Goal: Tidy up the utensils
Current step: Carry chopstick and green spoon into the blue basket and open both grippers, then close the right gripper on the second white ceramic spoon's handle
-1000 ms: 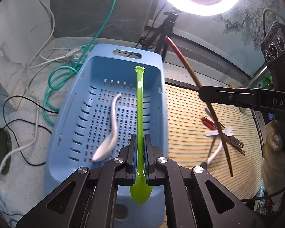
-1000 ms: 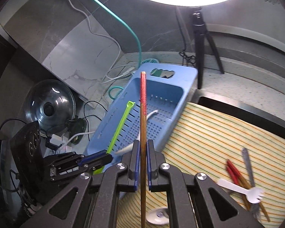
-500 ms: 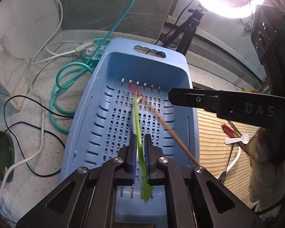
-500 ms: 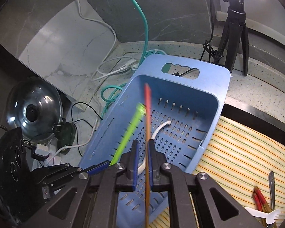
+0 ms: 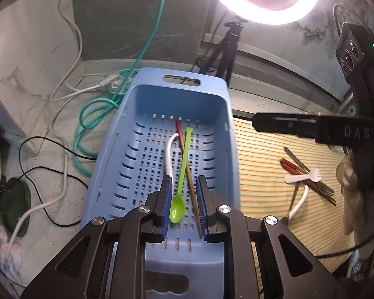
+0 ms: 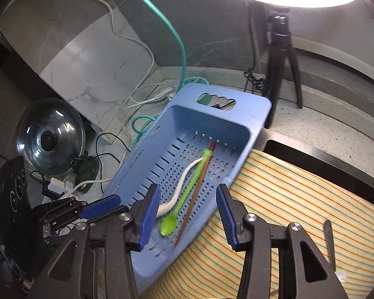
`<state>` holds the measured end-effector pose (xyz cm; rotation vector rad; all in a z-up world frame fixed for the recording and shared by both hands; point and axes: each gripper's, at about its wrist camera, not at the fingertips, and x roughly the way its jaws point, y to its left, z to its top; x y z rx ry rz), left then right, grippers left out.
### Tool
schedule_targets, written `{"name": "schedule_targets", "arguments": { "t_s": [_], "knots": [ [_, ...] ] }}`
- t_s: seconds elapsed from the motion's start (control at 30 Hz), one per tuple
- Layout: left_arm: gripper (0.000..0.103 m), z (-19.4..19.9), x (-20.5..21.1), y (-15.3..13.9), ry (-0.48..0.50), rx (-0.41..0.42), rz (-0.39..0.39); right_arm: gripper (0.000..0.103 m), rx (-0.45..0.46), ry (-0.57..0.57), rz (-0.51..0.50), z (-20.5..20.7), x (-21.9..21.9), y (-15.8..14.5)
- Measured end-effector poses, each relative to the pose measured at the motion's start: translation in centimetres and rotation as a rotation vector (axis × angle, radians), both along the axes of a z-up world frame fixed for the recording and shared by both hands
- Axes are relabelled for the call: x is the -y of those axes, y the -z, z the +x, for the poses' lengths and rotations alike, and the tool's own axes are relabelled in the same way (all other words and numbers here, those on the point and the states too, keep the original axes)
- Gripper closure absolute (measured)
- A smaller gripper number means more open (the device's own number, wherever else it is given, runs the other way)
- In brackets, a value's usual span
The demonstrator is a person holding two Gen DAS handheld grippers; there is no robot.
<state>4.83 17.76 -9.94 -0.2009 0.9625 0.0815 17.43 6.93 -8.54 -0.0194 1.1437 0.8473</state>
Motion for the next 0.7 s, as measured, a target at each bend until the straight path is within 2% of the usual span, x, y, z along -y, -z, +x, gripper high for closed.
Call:
{"name": "schedule_targets", "arguments": {
  "t_s": [0.1, 0.23, 0.33, 0.43, 0.57, 0.7],
  "knots": [
    [0.073, -0.9, 1.7, -0.4, 0.036, 0.011, 0.011, 0.06, 0.002, 0.02, 0.019, 0.1, 2.4, -0.6],
    [0.073, -2.0, 4.3, -0.7, 0.079, 0.012, 0.034, 0.06, 0.046, 0.034, 0.042, -0.3, 5.9, -1.5],
    [0.073, -2.5, 5.7, -0.8, 0.11, 0.012, 0.019, 0.06, 0.063, 0.037, 0.043, -0.7, 8.3, -2.1],
    [0.073, -2.9, 7.4, -0.8, 0.141, 0.011, 0.009, 0.049, 0.056, 0.039, 0.05, -1.0, 10.6, -2.5],
    [0.064, -2.9, 10.0, -0.4, 0.197, -0.003, 0.002, 0.049, 0.055, 0.066, 0.02, -1.3, 13.7, -2.7],
    [0.064, -3.0, 12.4, 0.4, 0.25, -0.018, 0.008, 0.049, 0.036, 0.097, 0.005, -1.5, 17.3, -2.7]
  ]
}}
